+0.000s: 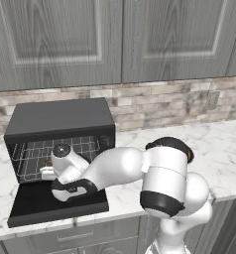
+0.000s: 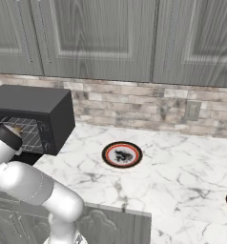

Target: Open the toaster oven door. Place the bread on the top rack in the toaster oven and place the chicken drumstick on the bottom rack.

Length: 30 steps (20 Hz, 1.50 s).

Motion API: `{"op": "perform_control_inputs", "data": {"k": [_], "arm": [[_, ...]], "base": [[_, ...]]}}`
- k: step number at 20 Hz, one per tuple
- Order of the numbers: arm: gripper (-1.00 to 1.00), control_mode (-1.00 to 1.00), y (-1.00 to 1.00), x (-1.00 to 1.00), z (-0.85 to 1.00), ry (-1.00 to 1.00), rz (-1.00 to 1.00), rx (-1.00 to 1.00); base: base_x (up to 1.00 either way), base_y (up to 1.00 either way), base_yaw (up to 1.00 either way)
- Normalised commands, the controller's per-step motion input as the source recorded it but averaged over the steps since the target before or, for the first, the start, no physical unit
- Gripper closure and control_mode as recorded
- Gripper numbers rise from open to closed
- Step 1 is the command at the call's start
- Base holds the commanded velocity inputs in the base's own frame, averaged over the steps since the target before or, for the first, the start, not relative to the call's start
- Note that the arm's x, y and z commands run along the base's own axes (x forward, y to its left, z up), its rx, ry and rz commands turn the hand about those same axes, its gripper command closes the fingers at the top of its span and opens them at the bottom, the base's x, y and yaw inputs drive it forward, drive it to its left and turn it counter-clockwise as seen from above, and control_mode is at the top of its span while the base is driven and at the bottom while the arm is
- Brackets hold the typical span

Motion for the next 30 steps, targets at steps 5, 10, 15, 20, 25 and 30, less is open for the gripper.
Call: {"op": "perform_control_inputs", "data": {"k": [5, 10, 15, 20, 25, 30], "arm": [[-1.0, -1.0, 0.08, 0.23, 0.06, -0.12, -0.11, -0.05], [-1.0, -1.0, 0.05, 0.27, 0.13, -0.03, -0.1, 0.0], [-1.0, -1.0, 0.02, 0.08, 0.05, 0.0, -0.04, 0.0], [-1.0, -1.0, 0.03, -0.03, 0.0, -0.01, -0.01, 0.0], [-1.0, -1.0, 0.11, -0.3, 0.02, -0.06, 0.0, 0.0], [-1.0, -1.0, 0.01, -0.24, 0.2, -0.12, 0.0, 0.0]], "base": [[0.0, 0.0, 0.0], [0.0, 0.0, 0.0], [0.0, 0.0, 0.0], [0.0, 0.0, 0.0], [0.0, 0.0, 0.0], [0.0, 0.0, 0.0]]}}
